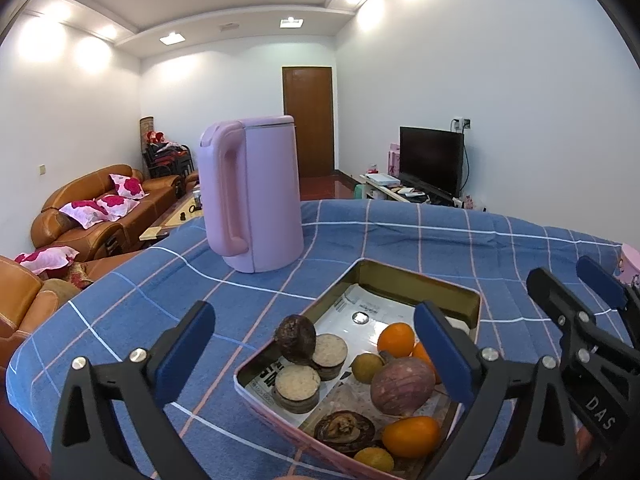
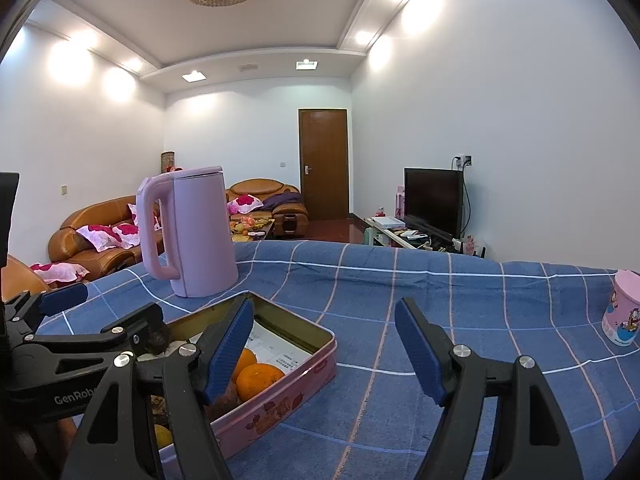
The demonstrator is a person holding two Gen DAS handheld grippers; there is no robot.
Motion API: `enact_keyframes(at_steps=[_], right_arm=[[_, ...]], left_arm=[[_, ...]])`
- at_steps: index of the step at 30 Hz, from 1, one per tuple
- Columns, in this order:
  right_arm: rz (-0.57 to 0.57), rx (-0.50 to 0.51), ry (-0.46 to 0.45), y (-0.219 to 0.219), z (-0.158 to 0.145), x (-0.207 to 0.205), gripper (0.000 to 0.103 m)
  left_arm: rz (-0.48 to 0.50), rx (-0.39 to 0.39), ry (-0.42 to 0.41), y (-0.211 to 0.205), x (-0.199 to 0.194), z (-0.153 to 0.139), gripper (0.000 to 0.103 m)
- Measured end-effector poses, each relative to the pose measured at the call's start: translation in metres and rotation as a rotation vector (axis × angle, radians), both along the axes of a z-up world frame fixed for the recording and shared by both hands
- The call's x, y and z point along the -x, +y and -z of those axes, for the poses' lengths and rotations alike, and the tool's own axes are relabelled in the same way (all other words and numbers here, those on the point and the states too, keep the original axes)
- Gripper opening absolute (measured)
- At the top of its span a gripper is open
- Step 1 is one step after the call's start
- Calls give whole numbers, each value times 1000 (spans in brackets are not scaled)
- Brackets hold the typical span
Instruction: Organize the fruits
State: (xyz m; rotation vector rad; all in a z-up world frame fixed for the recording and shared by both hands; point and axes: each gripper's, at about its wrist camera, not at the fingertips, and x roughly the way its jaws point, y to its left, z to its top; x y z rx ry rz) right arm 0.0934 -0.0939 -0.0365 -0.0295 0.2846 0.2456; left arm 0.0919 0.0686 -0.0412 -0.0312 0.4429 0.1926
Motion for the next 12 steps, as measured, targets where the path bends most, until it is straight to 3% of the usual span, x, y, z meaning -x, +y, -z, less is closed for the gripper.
enact_keyframes(at_steps=[12], right_arm=[[1,2,6,-1,1,-1,75]], left_arm=[[3,-8,24,-3,-3,2,103]])
